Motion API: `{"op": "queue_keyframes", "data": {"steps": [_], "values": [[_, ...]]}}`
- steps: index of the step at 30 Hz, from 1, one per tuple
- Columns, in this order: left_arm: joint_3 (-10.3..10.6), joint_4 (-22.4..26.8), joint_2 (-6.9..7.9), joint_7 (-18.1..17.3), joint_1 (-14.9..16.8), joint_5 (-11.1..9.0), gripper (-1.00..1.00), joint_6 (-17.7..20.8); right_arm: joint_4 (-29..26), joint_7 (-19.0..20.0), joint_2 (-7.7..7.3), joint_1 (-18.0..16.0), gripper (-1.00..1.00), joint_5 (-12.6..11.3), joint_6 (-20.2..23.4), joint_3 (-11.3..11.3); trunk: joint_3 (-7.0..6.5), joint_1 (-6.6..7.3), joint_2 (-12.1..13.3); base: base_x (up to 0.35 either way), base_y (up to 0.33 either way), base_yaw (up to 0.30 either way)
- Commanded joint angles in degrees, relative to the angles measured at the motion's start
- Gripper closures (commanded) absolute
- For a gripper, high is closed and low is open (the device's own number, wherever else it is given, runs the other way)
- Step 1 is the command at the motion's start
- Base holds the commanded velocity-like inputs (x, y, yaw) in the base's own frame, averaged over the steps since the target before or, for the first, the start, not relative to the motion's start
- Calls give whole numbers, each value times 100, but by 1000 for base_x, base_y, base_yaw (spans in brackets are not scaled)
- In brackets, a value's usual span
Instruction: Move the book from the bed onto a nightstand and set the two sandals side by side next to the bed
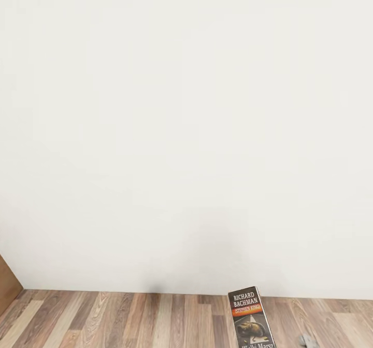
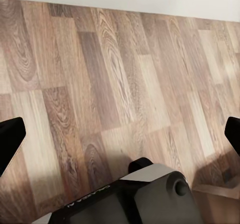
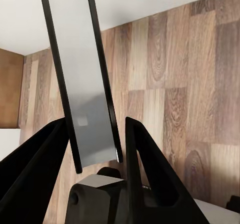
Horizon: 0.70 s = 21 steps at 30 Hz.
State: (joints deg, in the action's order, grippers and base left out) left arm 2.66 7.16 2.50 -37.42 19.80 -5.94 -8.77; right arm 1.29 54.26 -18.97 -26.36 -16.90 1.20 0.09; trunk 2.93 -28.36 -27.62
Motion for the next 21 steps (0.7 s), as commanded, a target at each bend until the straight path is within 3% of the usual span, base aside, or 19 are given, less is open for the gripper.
{"op": "queue_keyframes", "data": {"steps": [1, 8, 21], "values": [[32, -9, 3, -20, 6, -57, -100, -11, 12, 23, -1, -10, 100, -33, 12, -26, 12, -6, -11, 330, 0, 0], [26, -10, 5, -20, 6, -57, -100, -11, 12, 23, -1, -9, 100, -33, 12, -26, 12, -6, -11, 324, 0, 0], [24, -11, 5, -20, 6, -57, -100, -20, 12, 15, -1, -10, 100, -33, 12, -27, 12, -6, -11, 23, 0, 0]]}}
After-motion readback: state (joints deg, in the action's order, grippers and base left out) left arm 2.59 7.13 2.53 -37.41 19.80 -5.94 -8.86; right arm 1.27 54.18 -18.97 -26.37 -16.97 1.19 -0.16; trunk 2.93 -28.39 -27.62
